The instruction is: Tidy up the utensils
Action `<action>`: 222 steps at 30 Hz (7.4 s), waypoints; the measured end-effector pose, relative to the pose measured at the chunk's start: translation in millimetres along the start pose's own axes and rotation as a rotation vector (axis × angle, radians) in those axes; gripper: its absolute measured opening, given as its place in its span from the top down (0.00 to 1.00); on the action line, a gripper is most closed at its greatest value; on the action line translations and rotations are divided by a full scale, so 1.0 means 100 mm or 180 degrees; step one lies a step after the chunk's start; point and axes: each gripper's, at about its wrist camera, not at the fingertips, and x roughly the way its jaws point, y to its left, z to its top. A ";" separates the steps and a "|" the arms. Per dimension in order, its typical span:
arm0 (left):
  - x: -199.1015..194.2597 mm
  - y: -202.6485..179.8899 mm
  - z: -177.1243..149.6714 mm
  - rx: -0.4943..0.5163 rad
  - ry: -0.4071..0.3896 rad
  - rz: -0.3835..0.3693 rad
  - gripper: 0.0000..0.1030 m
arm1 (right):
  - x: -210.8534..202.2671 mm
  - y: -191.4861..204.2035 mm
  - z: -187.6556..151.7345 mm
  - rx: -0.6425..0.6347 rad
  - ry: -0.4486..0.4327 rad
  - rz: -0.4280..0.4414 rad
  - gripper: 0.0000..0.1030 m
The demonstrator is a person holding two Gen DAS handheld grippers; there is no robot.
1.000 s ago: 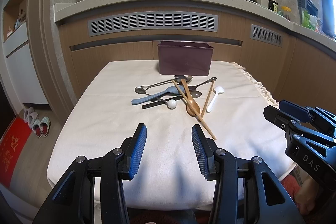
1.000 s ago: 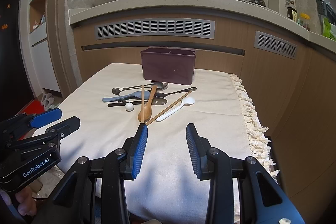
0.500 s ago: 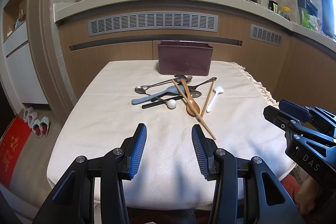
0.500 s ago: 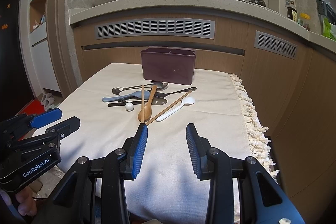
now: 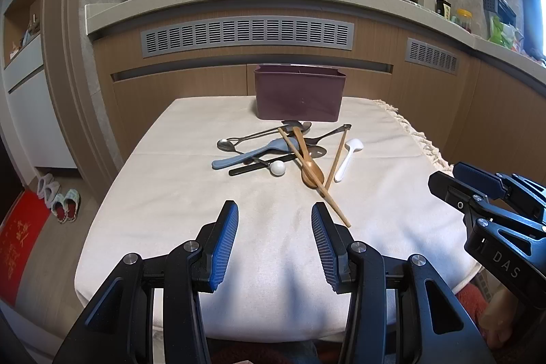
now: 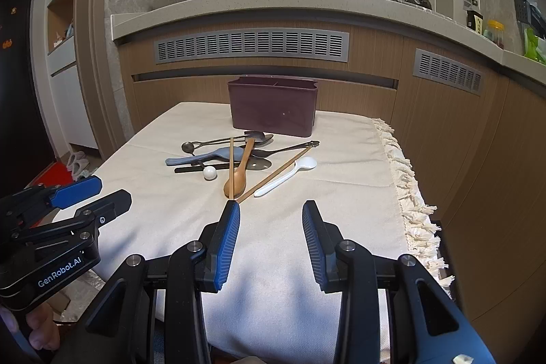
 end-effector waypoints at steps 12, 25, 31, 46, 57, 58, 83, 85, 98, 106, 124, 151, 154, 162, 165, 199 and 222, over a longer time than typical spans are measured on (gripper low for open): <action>0.31 0.18 0.20 -0.0094 0.0092 -0.0164 0.56 | 0.21 -0.13 0.10 0.0018 0.0126 0.0183 0.67; 1.30 0.84 0.85 -0.0014 0.0497 -0.0363 0.55 | 1.31 -0.38 0.50 -0.0008 0.0895 0.0472 0.66; 1.51 1.07 0.89 -0.0174 0.0527 -0.0467 0.55 | 1.75 -0.08 0.65 -0.0240 0.1135 0.0690 0.69; 1.76 0.76 0.74 -0.0458 0.0877 -0.0844 0.56 | 2.48 0.08 0.80 0.0003 0.1289 0.0794 0.91; 1.96 -0.25 0.92 -0.0370 0.1227 -0.1307 0.60 | 1.94 -0.82 0.65 0.0367 0.0959 0.0599 0.92; 1.95 -0.33 0.91 -0.0297 0.1252 -0.1283 0.60 | 1.95 -0.89 0.64 0.0429 0.0966 0.0600 0.92; 2.07 -0.68 0.98 0.0043 0.1208 -0.1102 0.89 | 1.41 -1.59 0.40 0.0661 0.0694 0.0468 0.92; 1.89 -0.48 1.05 -0.0080 0.1042 -0.1193 0.92 | 1.39 -1.55 0.42 0.0680 0.0669 0.0610 0.92; 1.03 0.15 2.20 -0.0167 -0.0391 -0.1390 0.95 | 1.17 -1.21 1.03 0.0440 0.0158 0.0768 0.96; 1.31 0.57 3.30 -0.0346 -0.1668 -0.1143 0.95 | 1.20 -1.16 2.51 0.0115 -0.0712 0.0595 0.96; 3.27 0.57 2.60 -0.0696 -0.0635 -0.1100 0.91 | 2.82 -1.17 1.99 0.0362 0.0409 0.0775 0.92; 1.75 0.81 0.92 -0.0214 0.0582 -0.0517 0.57 | 2.12 -0.58 0.34 0.0211 0.1295 0.0421 0.77; 1.73 0.76 0.86 -0.0129 0.0648 -0.0525 0.57 | 2.23 -0.56 0.43 0.0028 0.1228 0.0188 0.76; 1.81 0.76 0.78 -0.0105 0.0723 -0.0780 0.57 | 2.51 -0.49 0.55 -0.0236 0.1224 0.0040 0.72; 1.79 0.83 0.77 -0.0205 0.0647 -0.0896 0.57 | 2.53 -0.51 0.59 -0.0263 0.1221 0.0149 0.73; 3.02 0.15 1.45 0.0820 0.1547 -0.1446 0.87 | 1.66 -1.15 0.47 0.0305 0.0886 0.0447 0.74; 0.98 0.70 2.73 -0.0393 -0.0795 -0.1730 0.99 | 1.05 -0.92 1.57 0.0119 -0.0202 0.0516 0.74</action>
